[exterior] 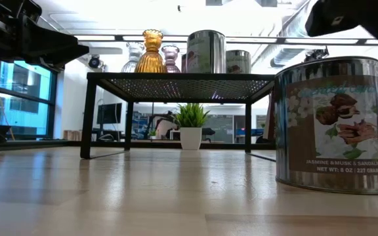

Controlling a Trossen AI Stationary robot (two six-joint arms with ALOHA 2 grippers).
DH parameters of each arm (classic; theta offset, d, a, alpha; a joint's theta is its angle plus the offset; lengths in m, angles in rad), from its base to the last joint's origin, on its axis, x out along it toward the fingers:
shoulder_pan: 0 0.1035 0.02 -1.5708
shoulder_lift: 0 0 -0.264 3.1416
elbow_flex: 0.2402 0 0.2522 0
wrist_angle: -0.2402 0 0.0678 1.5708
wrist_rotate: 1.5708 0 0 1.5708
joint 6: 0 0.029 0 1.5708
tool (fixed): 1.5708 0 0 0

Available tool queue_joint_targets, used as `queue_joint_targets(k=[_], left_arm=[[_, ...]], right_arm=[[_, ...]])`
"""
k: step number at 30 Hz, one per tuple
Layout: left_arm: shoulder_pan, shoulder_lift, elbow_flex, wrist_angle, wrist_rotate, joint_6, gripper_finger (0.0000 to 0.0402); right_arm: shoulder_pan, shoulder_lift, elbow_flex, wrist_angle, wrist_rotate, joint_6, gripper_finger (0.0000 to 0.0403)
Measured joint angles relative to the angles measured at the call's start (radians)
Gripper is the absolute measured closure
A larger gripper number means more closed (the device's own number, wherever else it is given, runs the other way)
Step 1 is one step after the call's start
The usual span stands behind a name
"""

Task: Pick & Place candle stick holders
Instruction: Put the brown scented candle on the shelf

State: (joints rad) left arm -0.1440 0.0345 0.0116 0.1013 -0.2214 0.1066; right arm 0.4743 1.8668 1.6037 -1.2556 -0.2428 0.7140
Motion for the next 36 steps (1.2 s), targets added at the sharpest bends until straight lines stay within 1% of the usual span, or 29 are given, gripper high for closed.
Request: queue_joint_targets(k=[3, 6, 12, 15, 19, 22, 27, 36], left_arm=[[0.0, 0.0, 0.0, 0.0, 0.0, 0.0, 0.0179], [0.0, 0.0, 0.0, 0.0, 0.0, 0.0, 0.0179], [0.0, 0.0, 0.0, 0.0, 0.0, 0.0, 0.0179], [0.0, 0.0, 0.0, 0.0, 0.0, 0.0, 0.0179], [0.0, 0.0, 0.0, 0.0, 0.0, 0.0, 0.0179], [0.0, 0.0, 0.0, 0.0, 0.0, 0.0, 0.0179], [0.0, 0.0, 0.0, 0.0, 0.0, 0.0, 0.0179], [0.0, 0.0, 0.0, 0.001, 0.0, 0.0, 0.0179]], right_arm=[[-0.024, 0.0, 0.0, 0.0, 0.021, -0.021, 0.0286], [-0.041, 0.0, 0.0, 0.009, 0.081, -0.053, 0.0273], [-0.067, 0.0, -0.001, 0.077, 0.142, -0.101, 0.0229], [-0.07, -0.003, -0.027, 0.123, 0.181, -0.118, 0.0216], [-0.073, -0.003, -0.093, 0.17, 0.185, -0.128, 0.0215], [-0.082, -0.002, -0.124, 0.172, 0.153, -0.112, 0.0219], [-0.089, -0.002, -0.129, 0.194, 0.168, -0.117, 0.0225], [-0.097, -0.002, -0.129, 0.226, 0.211, -0.179, 0.0227]])
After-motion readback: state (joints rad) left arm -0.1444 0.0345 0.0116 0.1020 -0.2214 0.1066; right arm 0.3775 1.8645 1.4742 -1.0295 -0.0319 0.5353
